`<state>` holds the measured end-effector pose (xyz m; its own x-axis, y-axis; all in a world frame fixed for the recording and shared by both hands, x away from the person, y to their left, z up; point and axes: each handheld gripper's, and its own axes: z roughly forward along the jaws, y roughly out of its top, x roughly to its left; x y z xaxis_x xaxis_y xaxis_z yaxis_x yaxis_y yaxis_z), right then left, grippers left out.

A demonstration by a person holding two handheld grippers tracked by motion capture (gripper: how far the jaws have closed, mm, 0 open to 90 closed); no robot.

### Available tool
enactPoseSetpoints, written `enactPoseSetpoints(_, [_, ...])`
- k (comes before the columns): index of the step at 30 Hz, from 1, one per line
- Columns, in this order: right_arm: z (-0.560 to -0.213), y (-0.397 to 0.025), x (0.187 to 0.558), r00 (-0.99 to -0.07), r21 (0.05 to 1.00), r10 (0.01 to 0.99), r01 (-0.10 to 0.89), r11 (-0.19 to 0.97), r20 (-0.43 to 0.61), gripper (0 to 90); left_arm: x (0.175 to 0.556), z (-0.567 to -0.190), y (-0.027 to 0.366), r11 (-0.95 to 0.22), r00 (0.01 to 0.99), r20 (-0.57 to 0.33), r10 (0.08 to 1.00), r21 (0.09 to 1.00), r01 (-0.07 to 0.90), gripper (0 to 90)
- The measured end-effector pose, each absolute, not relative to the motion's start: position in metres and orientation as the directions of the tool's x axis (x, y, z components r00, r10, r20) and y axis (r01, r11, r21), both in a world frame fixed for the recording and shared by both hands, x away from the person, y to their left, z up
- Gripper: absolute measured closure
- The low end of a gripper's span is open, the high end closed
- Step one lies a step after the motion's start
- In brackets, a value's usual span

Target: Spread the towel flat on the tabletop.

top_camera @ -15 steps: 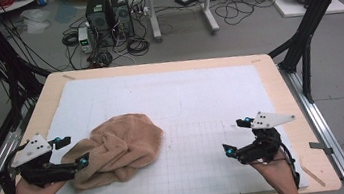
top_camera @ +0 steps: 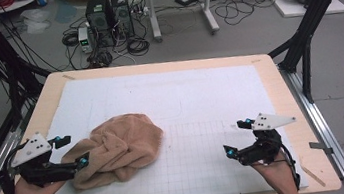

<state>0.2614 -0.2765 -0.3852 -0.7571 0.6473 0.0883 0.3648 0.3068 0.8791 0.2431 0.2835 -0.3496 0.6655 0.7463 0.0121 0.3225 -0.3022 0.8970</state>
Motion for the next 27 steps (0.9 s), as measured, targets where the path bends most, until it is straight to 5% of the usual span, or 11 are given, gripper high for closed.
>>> enactPoseSetpoints(27, [-0.380, -0.258, 0.262, -0.781, 0.878, 0.621, 0.345, 0.332, 0.072, 0.9, 0.237, -0.349, 0.279, -0.313, 0.679, 0.025, 0.734, 0.900, 0.305, 17.2])
